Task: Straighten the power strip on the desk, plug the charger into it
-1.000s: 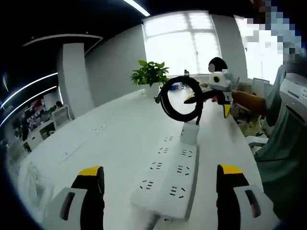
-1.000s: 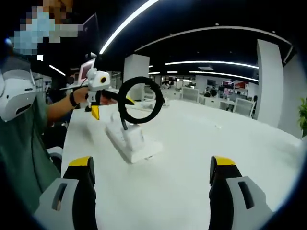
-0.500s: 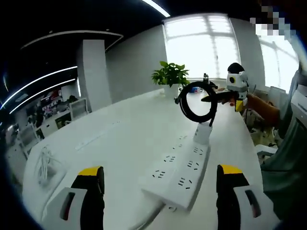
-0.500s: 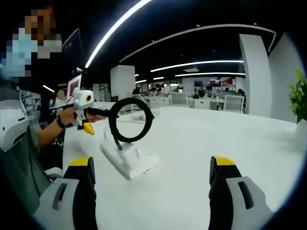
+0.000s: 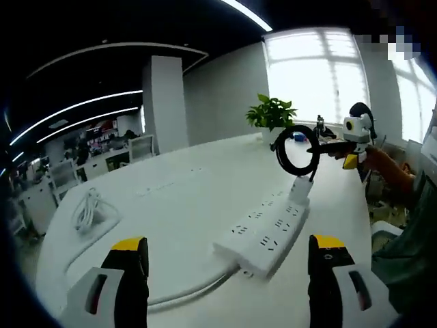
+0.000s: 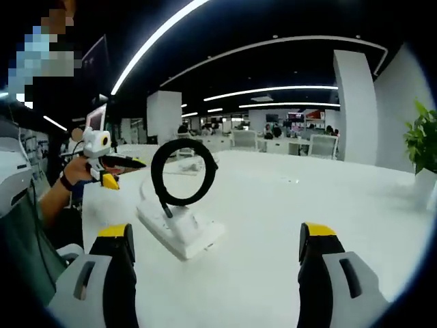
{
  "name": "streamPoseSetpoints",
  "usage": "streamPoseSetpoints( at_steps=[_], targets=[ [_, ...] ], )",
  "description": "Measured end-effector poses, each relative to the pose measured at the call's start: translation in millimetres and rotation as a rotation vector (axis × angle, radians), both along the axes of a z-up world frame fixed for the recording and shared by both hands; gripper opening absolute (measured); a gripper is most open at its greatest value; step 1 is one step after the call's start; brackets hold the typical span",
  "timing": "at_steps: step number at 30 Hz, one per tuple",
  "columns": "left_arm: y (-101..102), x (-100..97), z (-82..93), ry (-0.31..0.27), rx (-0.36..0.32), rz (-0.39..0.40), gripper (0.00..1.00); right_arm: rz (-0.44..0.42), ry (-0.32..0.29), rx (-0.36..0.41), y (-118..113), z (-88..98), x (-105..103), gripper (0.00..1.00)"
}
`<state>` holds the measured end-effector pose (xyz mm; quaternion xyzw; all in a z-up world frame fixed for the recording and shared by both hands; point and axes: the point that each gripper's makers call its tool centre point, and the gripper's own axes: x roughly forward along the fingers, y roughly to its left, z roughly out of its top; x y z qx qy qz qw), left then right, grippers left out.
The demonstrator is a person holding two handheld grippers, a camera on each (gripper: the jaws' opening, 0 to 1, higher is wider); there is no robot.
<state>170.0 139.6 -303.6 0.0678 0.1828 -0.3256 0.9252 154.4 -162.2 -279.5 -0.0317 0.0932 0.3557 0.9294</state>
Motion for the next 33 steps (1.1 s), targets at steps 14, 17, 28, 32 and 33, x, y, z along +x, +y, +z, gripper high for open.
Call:
streamPoseSetpoints(
  at_steps=[14, 17, 28, 32, 33],
  targets=[
    [31, -18.4, -5.6, 0.015, -0.026, 0.117, 0.99, -0.009, 0.001, -0.051, 18, -3.5, -12, 1.0],
    [35, -14.8, -9.5, 0.017, -0.031, 0.12, 0.99, -0.013, 0.017, -0.065, 19, -10.0, -9, 1.0],
    [40, -10.6, -15.2, 0.025, -0.065, 0.157, 0.99, -0.076, 0.051, -0.052, 5, -22.4, -6, 1.0],
    [34, -13.7, -12.8, 0.018, -0.076, 0.153, 0.99, -0.076, 0.047, -0.055, 6, -19.1, -6, 1.0],
    [33, -13.9, -12.8, 0.018, -0.072, 0.153, 0.99, -0.074, 0.044, -0.053, 7, -16.2, -6, 1.0]
  ],
)
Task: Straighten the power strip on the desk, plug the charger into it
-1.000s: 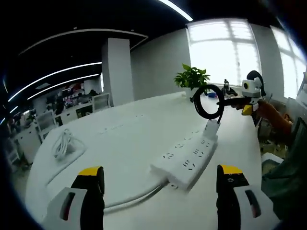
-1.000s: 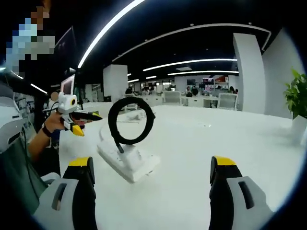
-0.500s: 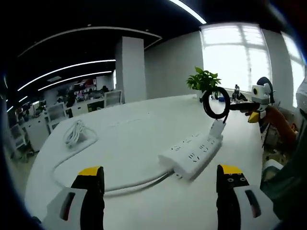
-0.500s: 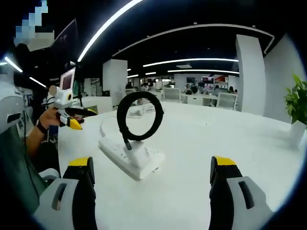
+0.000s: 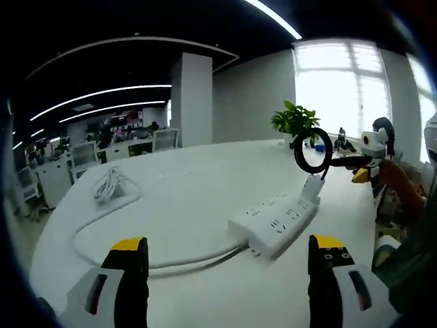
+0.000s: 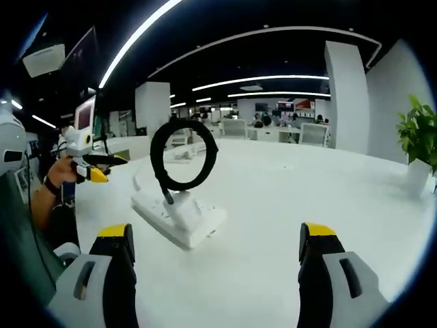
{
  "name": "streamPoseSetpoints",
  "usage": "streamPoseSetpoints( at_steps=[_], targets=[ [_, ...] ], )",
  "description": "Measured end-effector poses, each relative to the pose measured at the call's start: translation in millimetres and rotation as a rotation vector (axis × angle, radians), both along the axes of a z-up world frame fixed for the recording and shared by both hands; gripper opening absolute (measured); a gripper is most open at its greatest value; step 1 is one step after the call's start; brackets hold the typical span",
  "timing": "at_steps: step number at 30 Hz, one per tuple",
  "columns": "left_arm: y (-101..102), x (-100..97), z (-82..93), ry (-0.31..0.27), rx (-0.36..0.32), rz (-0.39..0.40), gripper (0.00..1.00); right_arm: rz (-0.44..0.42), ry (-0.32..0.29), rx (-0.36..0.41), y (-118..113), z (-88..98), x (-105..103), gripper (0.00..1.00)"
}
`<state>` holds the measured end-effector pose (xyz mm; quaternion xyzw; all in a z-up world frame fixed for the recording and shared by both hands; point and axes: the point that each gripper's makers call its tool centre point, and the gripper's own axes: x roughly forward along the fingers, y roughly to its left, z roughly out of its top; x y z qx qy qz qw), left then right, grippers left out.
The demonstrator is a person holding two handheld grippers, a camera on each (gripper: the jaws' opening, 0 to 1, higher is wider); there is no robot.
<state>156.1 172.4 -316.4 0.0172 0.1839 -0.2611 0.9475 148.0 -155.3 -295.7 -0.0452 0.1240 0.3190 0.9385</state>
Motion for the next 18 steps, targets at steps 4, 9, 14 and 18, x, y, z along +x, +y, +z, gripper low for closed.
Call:
streamPoseSetpoints(
  at_steps=[4, 9, 14, 18],
  targets=[
    [-2, -1.4, 2.8, -0.005, 0.013, -0.002, 0.99, -0.001, -0.024, 0.009, 2, 9.3, -2, 1.0],
    [0, -1.0, 8.1, -0.021, 0.005, 0.008, 0.99, -0.019, -0.043, 0.004, 4, 15.7, -6, 1.0],
    [-2, -3.1, 8.7, -0.02, 0.003, 0.0, 0.99, -0.026, -0.045, 0.029, 7, 17.3, -4, 1.0],
    [-5, -3.4, 10.5, -0.025, -0.008, -0.011, 0.99, -0.02, -0.036, 0.023, 10, 11.8, -3, 1.0]
  ],
)
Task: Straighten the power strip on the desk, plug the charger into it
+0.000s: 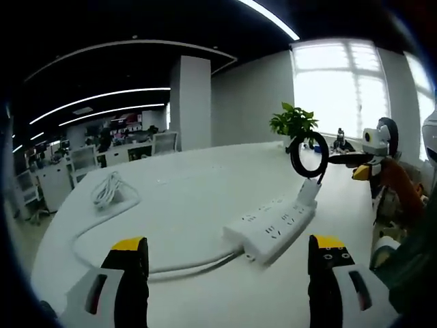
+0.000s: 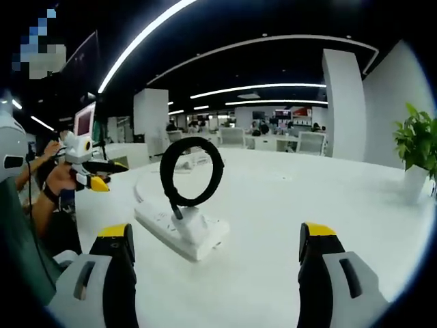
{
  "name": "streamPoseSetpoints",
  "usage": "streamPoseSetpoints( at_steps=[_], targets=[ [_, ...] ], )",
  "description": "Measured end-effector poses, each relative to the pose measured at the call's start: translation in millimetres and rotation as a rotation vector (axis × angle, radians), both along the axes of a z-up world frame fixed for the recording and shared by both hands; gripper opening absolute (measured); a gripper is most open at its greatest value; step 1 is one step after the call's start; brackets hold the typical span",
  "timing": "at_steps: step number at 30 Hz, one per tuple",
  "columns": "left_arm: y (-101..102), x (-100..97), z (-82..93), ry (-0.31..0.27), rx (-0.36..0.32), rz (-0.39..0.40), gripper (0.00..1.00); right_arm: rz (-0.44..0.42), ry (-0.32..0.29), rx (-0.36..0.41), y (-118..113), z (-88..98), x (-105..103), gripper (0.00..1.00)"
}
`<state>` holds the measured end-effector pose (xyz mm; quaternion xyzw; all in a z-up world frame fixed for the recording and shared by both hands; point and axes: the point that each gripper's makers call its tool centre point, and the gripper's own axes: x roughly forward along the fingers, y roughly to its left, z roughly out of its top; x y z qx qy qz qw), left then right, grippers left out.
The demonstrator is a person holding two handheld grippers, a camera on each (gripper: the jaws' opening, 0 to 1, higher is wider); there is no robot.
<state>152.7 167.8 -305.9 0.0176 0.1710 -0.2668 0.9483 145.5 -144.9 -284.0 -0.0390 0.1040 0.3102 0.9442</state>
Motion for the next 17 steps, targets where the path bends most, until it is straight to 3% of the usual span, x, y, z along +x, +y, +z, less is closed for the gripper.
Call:
streamPoseSetpoints(
  at_steps=[17],
  targets=[
    [-4.8, -1.7, 2.9, -0.006, -0.009, -0.021, 0.99, 0.019, -0.012, -0.008, 6.0, 0.0, -3.2, 1.0]
  ],
)
